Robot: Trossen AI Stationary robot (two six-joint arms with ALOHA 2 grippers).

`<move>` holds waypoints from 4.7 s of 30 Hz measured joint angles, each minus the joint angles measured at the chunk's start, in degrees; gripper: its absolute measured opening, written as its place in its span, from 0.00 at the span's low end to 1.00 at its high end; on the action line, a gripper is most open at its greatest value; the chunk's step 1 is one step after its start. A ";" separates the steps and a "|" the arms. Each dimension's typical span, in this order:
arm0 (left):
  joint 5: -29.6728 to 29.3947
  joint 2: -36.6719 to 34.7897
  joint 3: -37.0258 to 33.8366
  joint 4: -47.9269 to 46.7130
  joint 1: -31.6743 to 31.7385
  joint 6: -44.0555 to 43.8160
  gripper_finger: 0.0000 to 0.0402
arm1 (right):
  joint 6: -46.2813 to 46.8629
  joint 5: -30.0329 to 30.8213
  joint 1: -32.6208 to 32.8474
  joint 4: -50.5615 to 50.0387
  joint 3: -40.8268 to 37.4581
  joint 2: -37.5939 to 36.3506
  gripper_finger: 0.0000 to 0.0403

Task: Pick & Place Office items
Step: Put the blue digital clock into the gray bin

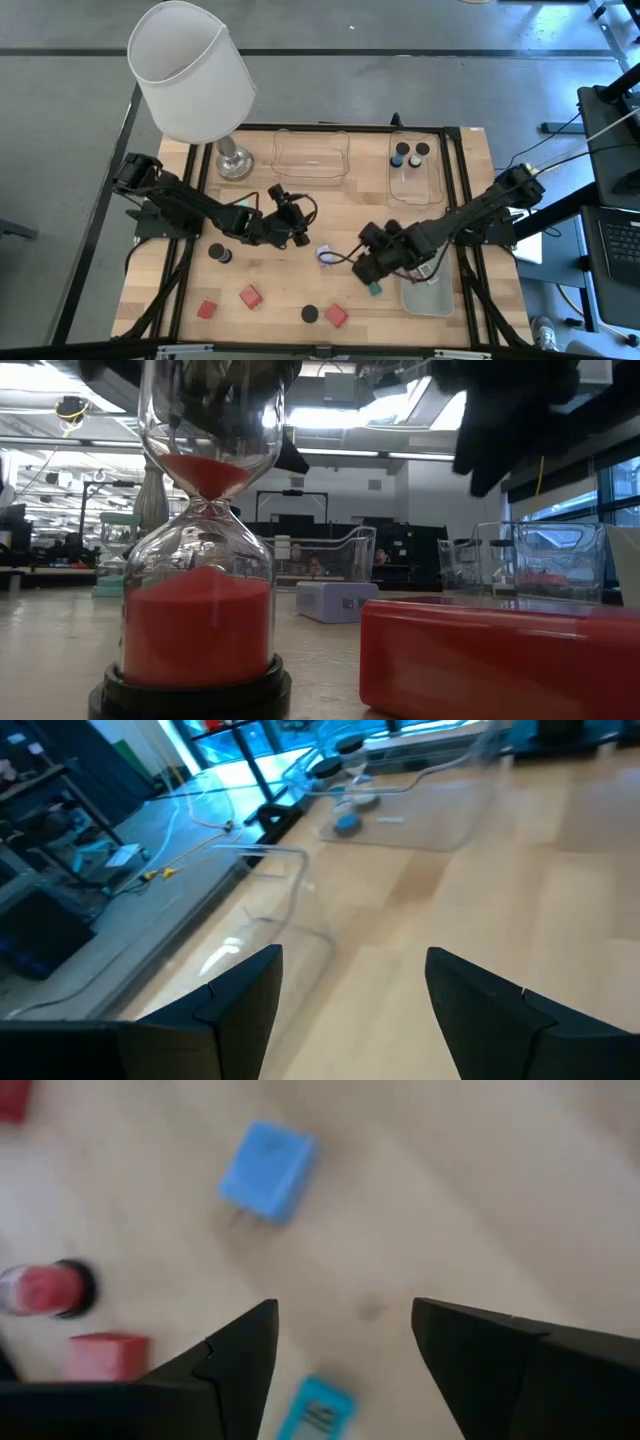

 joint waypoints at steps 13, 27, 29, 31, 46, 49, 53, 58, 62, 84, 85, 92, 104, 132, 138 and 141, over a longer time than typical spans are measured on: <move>0.00 0.00 0.00 -0.02 -6.44 -4.64 0.61 | 7.56 -20.68 -0.42 3.24 0.20 9.23 0.58; 0.01 0.00 0.00 -1.80 -6.75 -4.64 0.61 | 16.99 -15.14 -0.68 -0.87 1.49 9.21 0.58; 0.03 0.00 0.00 -2.66 -6.75 -4.64 0.61 | 18.40 -15.20 -0.68 -0.83 1.57 9.69 0.58; 0.00 0.00 0.00 -3.58 -6.73 -4.63 0.61 | 19.51 -15.48 -0.54 -0.92 1.60 10.64 0.58; -0.01 0.00 0.00 -5.40 -4.51 -4.61 0.61 | 16.51 -20.07 -0.37 -1.54 1.60 16.37 0.58; 0.03 0.00 0.00 -5.60 -4.28 -4.61 0.61 | 14.19 -20.08 -0.39 -1.70 1.74 17.01 0.58; -0.01 0.00 0.00 -5.62 -4.26 -4.57 0.61 | 10.19 -20.04 -0.37 -1.91 1.75 17.14 0.57; -0.27 0.00 0.00 -5.86 -4.11 -4.55 0.61 | 8.65 -20.05 -0.35 -3.02 1.75 17.23 0.49; -0.44 0.00 0.00 -6.16 -3.46 -4.55 0.61 | 7.25 -20.01 -0.28 -3.37 1.73 17.25 0.40; 0.82 0.00 0.00 -7.30 -3.26 -4.75 0.61 | 2.78 -27.38 -2.78 -6.82 12.37 17.56 0.79; 0.82 0.00 0.00 -7.32 -3.25 -4.75 0.61 | 5.49 -27.57 -2.53 -7.34 12.37 17.56 0.80; 0.82 0.00 0.00 -8.70 -3.26 -4.68 0.61 | 21.10 -27.53 -0.41 -12.89 12.37 17.56 0.81; 0.80 0.00 0.00 -10.34 -3.26 -4.57 0.61 | 31.47 -26.35 1.83 -13.29 12.37 21.53 0.81; 0.78 0.00 0.00 -10.34 -3.19 -4.55 0.61 | 14.73 -22.39 1.36 -11.11 12.48 23.90 0.48; 0.78 0.00 0.00 -10.34 -3.19 -4.55 0.61 | 13.41 -22.36 1.36 -11.13 12.48 23.90 0.38; 0.78 0.00 0.00 -10.34 -3.19 -4.55 0.61 | 11.33 -22.22 1.36 -11.22 12.38 23.54 0.39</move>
